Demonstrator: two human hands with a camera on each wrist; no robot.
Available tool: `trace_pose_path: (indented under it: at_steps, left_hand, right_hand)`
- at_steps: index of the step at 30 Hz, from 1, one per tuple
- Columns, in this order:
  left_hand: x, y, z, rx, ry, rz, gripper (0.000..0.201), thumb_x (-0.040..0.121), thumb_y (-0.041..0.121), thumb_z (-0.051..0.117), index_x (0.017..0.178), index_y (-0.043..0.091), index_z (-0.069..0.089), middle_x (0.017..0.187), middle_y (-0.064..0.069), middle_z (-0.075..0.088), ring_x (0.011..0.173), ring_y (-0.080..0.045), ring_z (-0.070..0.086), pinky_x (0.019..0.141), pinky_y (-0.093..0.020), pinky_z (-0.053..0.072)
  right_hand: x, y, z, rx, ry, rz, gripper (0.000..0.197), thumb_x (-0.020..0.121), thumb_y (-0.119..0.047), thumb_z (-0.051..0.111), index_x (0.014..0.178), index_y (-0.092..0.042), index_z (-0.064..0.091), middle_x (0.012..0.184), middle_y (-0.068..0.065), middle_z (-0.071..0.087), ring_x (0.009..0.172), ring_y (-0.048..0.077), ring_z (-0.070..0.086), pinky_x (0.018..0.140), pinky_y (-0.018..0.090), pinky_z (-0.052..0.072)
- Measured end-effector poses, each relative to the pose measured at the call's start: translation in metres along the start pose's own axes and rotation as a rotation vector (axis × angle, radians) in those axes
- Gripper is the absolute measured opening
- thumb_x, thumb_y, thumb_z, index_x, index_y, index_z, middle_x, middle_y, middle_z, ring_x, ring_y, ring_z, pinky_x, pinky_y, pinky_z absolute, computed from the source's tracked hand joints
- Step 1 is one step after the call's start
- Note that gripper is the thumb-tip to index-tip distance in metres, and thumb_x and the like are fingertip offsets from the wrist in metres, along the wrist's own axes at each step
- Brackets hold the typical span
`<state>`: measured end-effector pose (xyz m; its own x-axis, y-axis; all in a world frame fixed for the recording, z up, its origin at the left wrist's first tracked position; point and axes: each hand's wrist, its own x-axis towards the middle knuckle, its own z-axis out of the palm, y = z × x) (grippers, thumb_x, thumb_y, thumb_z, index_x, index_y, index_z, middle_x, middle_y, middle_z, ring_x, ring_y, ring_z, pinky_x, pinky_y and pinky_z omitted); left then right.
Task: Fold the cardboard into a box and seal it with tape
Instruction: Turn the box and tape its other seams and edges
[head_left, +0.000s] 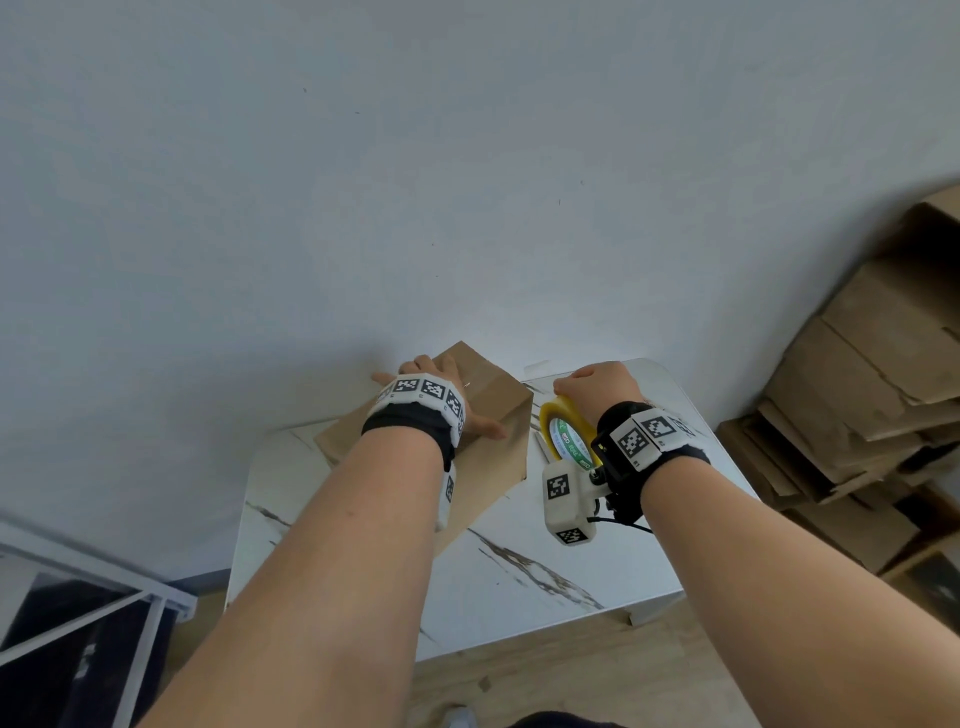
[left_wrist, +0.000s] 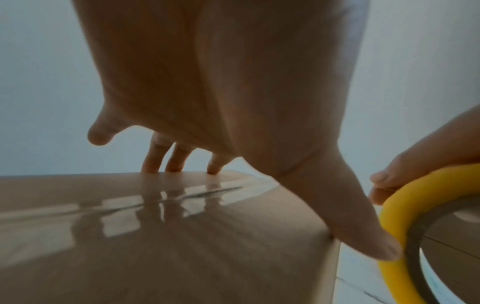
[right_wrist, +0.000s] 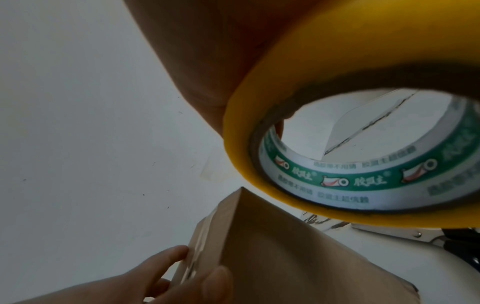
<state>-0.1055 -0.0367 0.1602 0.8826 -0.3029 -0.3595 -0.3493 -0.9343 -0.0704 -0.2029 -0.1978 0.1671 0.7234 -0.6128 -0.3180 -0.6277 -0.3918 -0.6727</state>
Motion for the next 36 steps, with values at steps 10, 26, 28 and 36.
trace_pose_path:
  at_steps: [10,26,28,36]
  left_hand:
    - [-0.018,0.036,-0.032,-0.628,0.112,0.182,0.046,0.076,0.048,0.070,0.115,0.024,0.065,0.122,0.003,0.064,0.111,-0.017,0.060,0.099,-0.037,0.047]
    - [-0.003,0.075,-0.042,-0.707,0.097,0.113,0.026,0.088,0.028,0.059,0.094,0.005,0.071,0.102,-0.011,0.072,0.092,-0.029,0.066,0.075,-0.030,0.049]
    - [0.003,0.070,-0.042,-0.693,0.137,0.081,0.029,0.089,0.029,0.057,0.092,0.004,0.070,0.103,-0.013,0.071,0.090,-0.032,0.064,0.072,-0.028,0.044]
    - [0.018,0.049,-0.047,-0.724,0.206,0.030,0.034,0.091,0.031,0.059,0.102,0.002,0.072,0.108,-0.013,0.071,0.100,-0.032,0.065,0.082,-0.032,0.048]
  right_hand:
    - [-0.013,0.000,-0.014,0.057,0.030,-0.085,0.023,0.086,-0.022,0.062,0.095,-0.004,0.074,0.103,0.015,0.071,0.100,0.032,0.064,0.085,0.038,0.054]
    - [-0.008,0.028,-0.043,0.113,-0.138,0.072,0.055,0.083,-0.062,0.057,0.085,-0.008,0.066,0.069,0.006,0.067,0.060,0.019,0.060,0.069,0.032,0.051]
    - [-0.008,0.030,-0.045,0.239,-0.207,0.049,0.052,0.080,-0.061,0.062,0.085,-0.010,0.068,0.076,0.008,0.071,0.064,0.021,0.063,0.078,0.037,0.054]
    - [-0.009,0.022,-0.046,0.351,-0.197,0.026,0.034,0.089,-0.039,0.062,0.098,-0.007,0.059,0.064,0.006,0.070,0.070,0.024,0.064,0.082,0.033,0.050]
